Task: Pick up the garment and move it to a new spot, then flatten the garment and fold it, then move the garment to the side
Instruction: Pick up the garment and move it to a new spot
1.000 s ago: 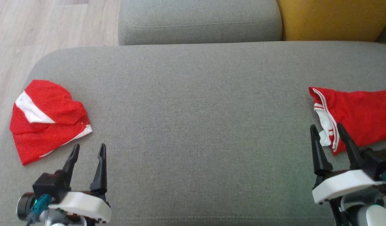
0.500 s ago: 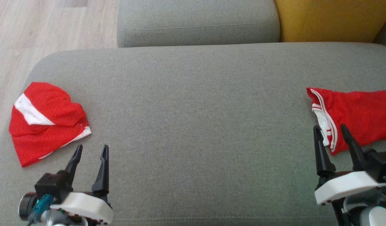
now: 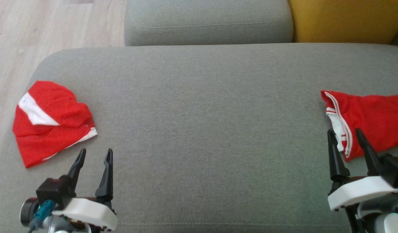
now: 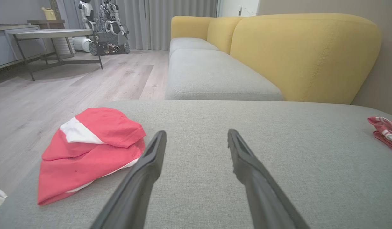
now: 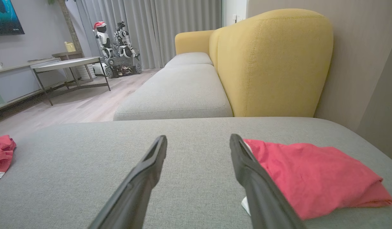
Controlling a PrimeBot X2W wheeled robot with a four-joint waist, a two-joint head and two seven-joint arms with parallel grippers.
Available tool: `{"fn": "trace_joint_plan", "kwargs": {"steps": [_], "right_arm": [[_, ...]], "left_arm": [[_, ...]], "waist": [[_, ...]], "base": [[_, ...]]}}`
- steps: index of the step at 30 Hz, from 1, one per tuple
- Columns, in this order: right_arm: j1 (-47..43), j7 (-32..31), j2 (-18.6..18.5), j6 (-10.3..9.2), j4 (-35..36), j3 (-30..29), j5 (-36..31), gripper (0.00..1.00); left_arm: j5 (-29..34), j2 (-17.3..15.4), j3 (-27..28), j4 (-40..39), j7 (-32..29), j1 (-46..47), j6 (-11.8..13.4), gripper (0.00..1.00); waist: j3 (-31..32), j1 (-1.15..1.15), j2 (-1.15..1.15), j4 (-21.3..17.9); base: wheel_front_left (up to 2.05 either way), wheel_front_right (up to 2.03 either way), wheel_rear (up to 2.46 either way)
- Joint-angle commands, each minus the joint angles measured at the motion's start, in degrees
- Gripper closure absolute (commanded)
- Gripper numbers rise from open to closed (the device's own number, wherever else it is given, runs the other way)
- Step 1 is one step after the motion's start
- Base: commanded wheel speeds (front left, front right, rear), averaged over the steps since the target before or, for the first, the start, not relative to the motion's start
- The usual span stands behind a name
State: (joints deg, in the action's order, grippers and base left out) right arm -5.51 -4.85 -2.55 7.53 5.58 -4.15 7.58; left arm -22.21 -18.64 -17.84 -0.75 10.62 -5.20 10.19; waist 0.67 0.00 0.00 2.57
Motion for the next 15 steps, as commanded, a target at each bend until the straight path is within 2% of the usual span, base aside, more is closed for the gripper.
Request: {"fn": "trace_joint_plan", "kwargs": {"steps": [1, 7, 15], "right_arm": [[1.41, -0.21, -0.32, -0.04, 2.51, 1.04, 0.35, 0.0], [0.96, -0.36, -0.32, -0.04, 3.59, 1.17, 0.64, 0.0], [0.15, -0.44, -0.32, -0.04, 5.04, 1.01, 1.91, 0.0]], "left_arm": [[-0.09, -1.39, 2.19, -1.89, 0.5, 3.55, 0.52, 0.0], [-0.08, -1.45, 2.3, -1.72, 0.79, 4.88, 0.61, 0.0], [-0.14, -1.95, 2.66, -1.49, 0.87, 6.66, 0.64, 0.0]], "waist": [[-0.12, 0.0, 0.0, 0.87], [-0.08, 0.0, 0.0, 5.85], [0.35, 0.0, 0.0, 15.38]], "base": [[0.0, 0.0, 0.0], [0.0, 0.0, 0.0], [0.0, 0.0, 0.0]]}}
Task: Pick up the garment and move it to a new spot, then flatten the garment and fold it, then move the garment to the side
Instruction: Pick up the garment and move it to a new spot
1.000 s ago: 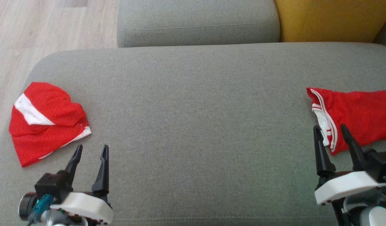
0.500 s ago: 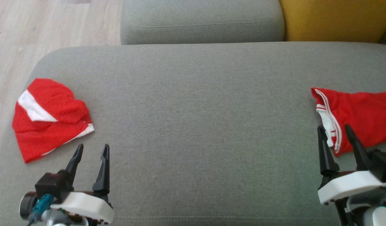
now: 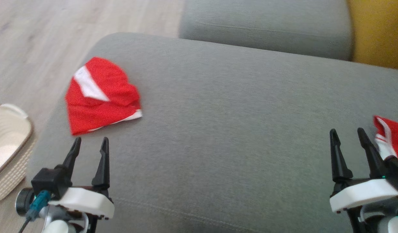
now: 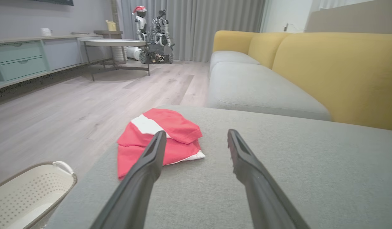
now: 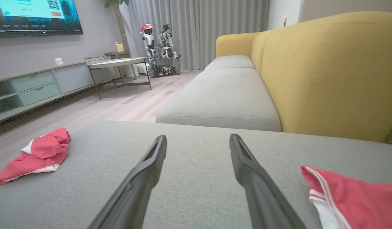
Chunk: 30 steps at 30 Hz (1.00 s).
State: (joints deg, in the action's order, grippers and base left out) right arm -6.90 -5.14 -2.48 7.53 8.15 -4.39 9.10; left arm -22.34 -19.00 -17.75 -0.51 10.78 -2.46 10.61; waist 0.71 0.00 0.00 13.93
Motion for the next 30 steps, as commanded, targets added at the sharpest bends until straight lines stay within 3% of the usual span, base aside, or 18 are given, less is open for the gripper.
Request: {"fn": "trace_joint_plan", "kwargs": {"steps": [1, 14, 30], "right_arm": [[1.51, -0.11, -0.4, -0.04, 2.53, 1.39, 0.59, 0.0], [1.52, 0.37, -0.4, -0.04, 1.13, 2.63, 1.65, 0.0], [2.14, -0.36, -0.4, -0.04, 1.14, 3.23, 1.68, 0.0]], "left_arm": [[-0.05, -1.71, 2.72, -1.76, 0.71, 3.93, 0.3, 0.0], [-0.53, -2.62, 3.47, -1.98, 0.78, 3.23, 0.96, 0.0], [-1.75, -1.85, 2.63, -1.11, 0.9, 4.16, 0.7, 0.0]], "waist": [[0.36, 0.0, 0.0, 4.96], [0.69, 0.0, 0.0, 11.0], [-0.23, 0.0, 0.0, 10.62]], "base": [[0.0, 0.0, 0.0], [0.0, 0.0, 0.0], [0.0, 0.0, 0.0]]}}
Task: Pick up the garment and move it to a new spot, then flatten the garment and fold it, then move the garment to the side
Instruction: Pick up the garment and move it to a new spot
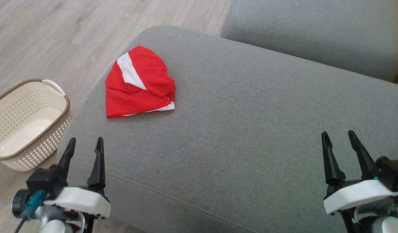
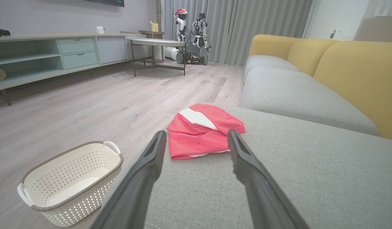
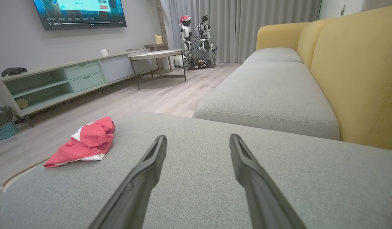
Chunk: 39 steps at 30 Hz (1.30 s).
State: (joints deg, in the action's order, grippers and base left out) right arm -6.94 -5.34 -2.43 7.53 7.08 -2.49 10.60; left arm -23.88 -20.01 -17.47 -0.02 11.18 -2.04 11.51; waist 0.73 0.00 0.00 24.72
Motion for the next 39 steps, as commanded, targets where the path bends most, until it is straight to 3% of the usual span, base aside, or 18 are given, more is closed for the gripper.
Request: {"fn": "trace_joint_plan", "kwargs": {"steps": [1, 8, 14, 33, 39], "right_arm": [[2.26, -0.3, -0.44, -0.04, 2.33, 1.38, 0.14, 0.0], [5.05, -2.28, -0.44, -0.04, 4.71, 2.23, -1.84, 0.0], [8.01, -4.09, -0.44, -0.04, 6.9, 2.11, -4.05, 0.0], [14.05, -4.37, -0.44, -0.04, 7.49, 2.78, -5.55, 0.0], [15.61, -4.26, -0.44, -0.04, 6.95, 3.79, -5.76, 0.0]], "left_arm": [[-0.32, -0.71, 2.25, -1.35, 0.54, 4.11, -0.35, 0.0], [-1.87, 0.96, 2.27, 2.46, 1.72, 10.22, -2.64, 0.0], [-3.4, 3.03, 3.84, 10.63, 3.01, 19.19, -4.87, 0.0], [-8.17, 7.29, 5.65, 50.35, 3.73, 45.93, -15.9, 0.0], [-9.95, 8.14, 5.33, 62.49, 3.25, 51.35, -17.94, 0.0]], "waist": [[-0.52, 0.0, 0.0, -0.37], [-6.75, 0.0, 0.0, -3.28], [-13.34, 0.0, 0.0, -6.1], [-23.58, 0.0, 0.0, -6.46], [-25.2, 0.0, 0.0, -7.04]], "base": [[0.0, 0.0, 0.0], [0.0, 0.0, 0.0], [0.0, 0.0, 0.0], [0.0, 0.0, 0.0], [0.0, 0.0, 0.0]]}}
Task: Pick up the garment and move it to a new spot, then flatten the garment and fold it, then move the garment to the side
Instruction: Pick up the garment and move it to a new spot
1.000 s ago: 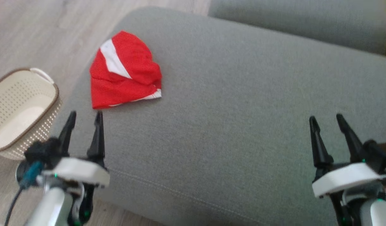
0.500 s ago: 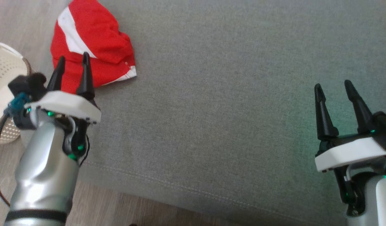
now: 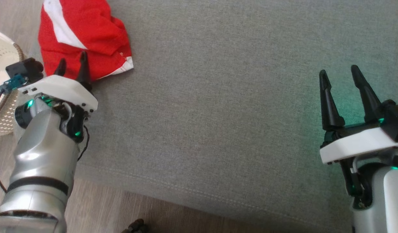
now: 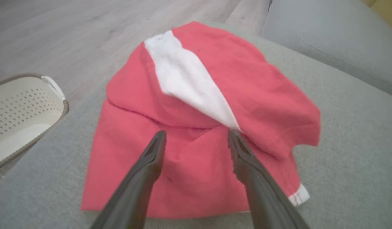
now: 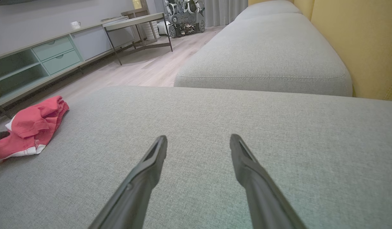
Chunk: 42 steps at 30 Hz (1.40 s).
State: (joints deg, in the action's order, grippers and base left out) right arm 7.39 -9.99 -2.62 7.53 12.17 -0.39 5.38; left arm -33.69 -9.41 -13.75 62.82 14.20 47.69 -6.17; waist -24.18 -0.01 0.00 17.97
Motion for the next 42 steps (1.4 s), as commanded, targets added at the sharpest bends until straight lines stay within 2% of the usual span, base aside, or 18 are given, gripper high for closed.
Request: {"fn": "trace_joint_plan", "kwargs": {"steps": [1, 8, 9, 10, 16, 23, 27, 33, 41, 42], "right_arm": [[1.49, 0.37, -0.26, -0.04, 1.82, 1.88, -0.56, 0.0], [2.31, 0.26, -0.26, -0.04, 1.6, 2.21, -0.52, 0.0], [2.35, 0.31, -0.26, -0.04, 1.44, 2.24, -0.45, 0.0], [2.36, 0.37, -0.26, -0.04, 1.3, 2.2, -0.3, 0.0], [1.93, 1.46, -0.26, -0.04, 0.29, 1.78, 0.74, 0.0], [0.54, 2.76, -0.26, -0.04, -0.73, 1.22, 2.01, 0.0], [-0.82, 3.45, -0.26, -0.04, -1.21, 0.8, 2.79, 0.0], [-3.39, 3.99, -0.26, -0.04, -1.69, 0.56, 4.01, 0.0], [-7.38, 4.49, -0.26, -0.04, -2.34, 0.36, 5.28, 0.0], [-8.29, 4.58, -0.26, -0.04, -2.55, 0.52, 5.59, 0.0]], "left_arm": [[-0.37, -2.48, 1.47, 1.32, -0.13, 2.25, -0.47, 0.0], [-0.76, -2.37, -0.31, 7.97, -2.2, 4.93, -1.13, 0.0], [-0.66, -2.46, -0.7, 8.28, -2.18, 5.0, -1.18, 0.4], [-0.64, -2.55, -1.01, 8.51, -2.09, 4.99, -1.21, 1.0], [-1.12, -3.33, -2.76, 7.73, -0.41, 3.28, -1.29, 1.0], [-1.53, -6.18, -3.73, 0.37, 0.74, -0.4, -1.31, 1.0], [0.66, -8.5, -1.13, -9.73, 0.77, -5.18, -1.31, 1.0], [5.56, -9.43, 4.42, -24.28, 0.79, -15.67, -0.69, 1.0], [10.06, -9.39, 7.85, -42.83, 0.79, -30.48, 3.1, 1.0], [10.52, -9.59, 7.82, -47.01, 0.66, -33.91, 4.15, 1.0]], "waist": [[-0.52, 0.01, 0.0, -0.48], [-1.13, 0.01, 0.0, -1.4], [-0.97, 0.01, 0.0, -1.53], [-0.81, 0.01, 0.0, -1.62], [1.6, 0.01, 0.0, -2.01], [5.1, 0.01, 0.0, -2.27], [7.76, 0.01, 0.0, -2.41], [12.53, 0.01, 0.0, -3.18], [18.76, 0.01, 0.0, -4.91], [20.06, 0.01, 0.0, -5.48]], "base": [[0.0, 0.0, 0.0], [0.0, 0.0, 0.0], [0.0, 0.0, 0.0], [0.0, 0.0, 0.0], [0.0, 0.0, 0.0], [0.0, 0.0, 0.0], [0.0, 0.0, 0.0], [0.0, 0.0, 0.0], [0.0, 0.0, 0.0], [0.0, 0.0, 0.0]]}}
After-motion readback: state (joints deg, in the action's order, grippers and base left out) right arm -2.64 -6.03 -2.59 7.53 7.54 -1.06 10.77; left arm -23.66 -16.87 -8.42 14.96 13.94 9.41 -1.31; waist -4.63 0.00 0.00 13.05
